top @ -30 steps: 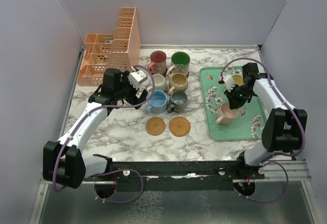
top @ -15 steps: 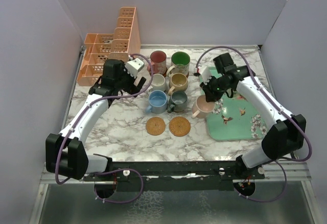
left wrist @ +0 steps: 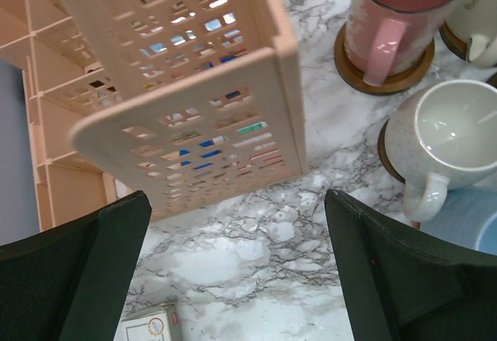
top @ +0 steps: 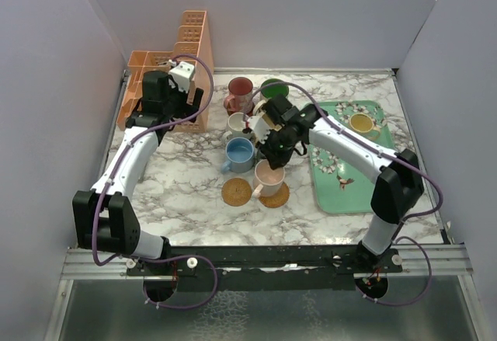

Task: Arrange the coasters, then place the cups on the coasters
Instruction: Place the cup on the coaster.

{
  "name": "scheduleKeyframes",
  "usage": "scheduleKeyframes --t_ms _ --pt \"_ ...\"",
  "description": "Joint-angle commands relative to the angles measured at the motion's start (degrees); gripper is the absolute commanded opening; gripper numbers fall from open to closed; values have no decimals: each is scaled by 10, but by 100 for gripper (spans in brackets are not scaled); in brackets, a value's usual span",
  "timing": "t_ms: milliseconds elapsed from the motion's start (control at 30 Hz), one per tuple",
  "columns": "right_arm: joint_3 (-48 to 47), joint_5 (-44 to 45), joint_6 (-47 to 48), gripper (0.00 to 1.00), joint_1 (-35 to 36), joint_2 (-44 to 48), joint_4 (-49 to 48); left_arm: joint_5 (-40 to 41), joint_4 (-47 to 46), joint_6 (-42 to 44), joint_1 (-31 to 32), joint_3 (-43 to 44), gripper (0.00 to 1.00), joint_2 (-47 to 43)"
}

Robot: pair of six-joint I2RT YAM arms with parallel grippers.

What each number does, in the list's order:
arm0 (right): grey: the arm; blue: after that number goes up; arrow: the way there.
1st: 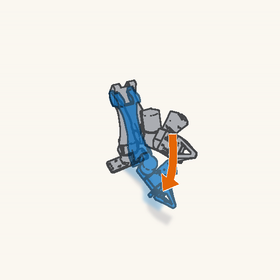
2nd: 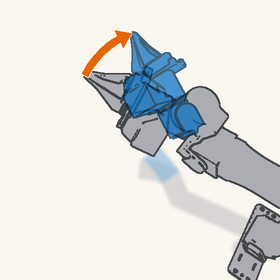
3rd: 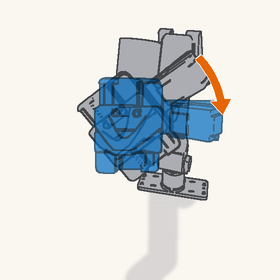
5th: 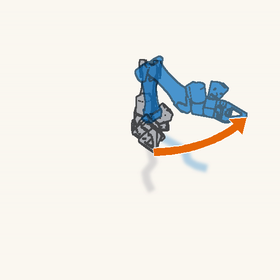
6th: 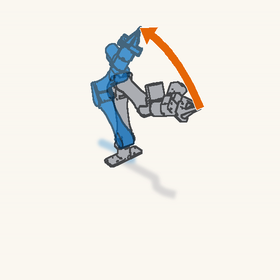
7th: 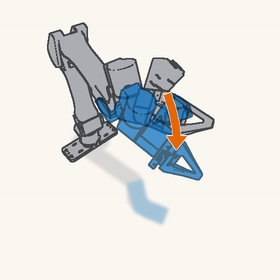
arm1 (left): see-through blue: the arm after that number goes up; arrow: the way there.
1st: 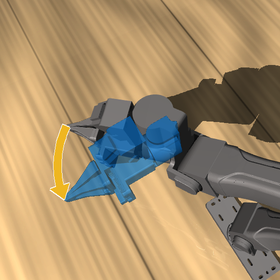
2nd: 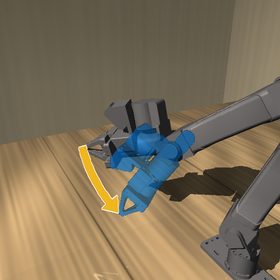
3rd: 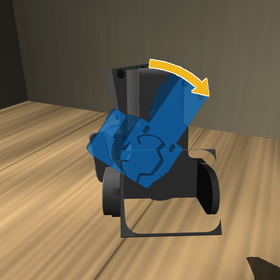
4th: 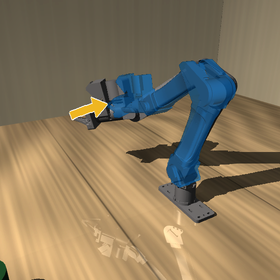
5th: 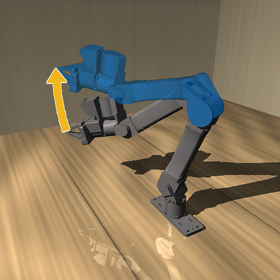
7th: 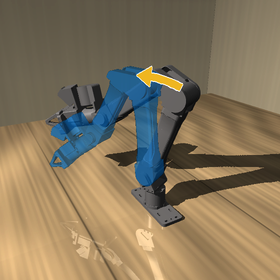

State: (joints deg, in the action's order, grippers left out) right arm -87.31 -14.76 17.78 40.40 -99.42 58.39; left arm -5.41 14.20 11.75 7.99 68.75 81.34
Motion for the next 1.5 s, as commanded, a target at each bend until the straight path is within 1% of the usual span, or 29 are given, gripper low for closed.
scheduleKeyframes --t_ms 0,167,333,633,933,1133,1467 --pt "-68 1 -40 1 40 -32 -28 29 -23 -35 -17 25 99 -4" --pt "-129 25 -79 1 79 -84 -25 69 -13 -73 -26 38 99 -4" --pt "-171 41 -94 1 98 -131 -25 95 -19 -82 -33 39 99 -6" --pt "-211 61 -110 2 120 -181 -23 105 -28 -80 -39 37 99 -19" --pt "-217 65 -112 4 130 -215 -22 93 -27 -78 -40 32 99 -28" --pt "-209 84 -109 4 136 -213 -27 84 -28 -77 -40 28 99 -31" --pt "-192 92 -110 5 137 -210 -34 66 -29 -76 -40 25 99 -36"
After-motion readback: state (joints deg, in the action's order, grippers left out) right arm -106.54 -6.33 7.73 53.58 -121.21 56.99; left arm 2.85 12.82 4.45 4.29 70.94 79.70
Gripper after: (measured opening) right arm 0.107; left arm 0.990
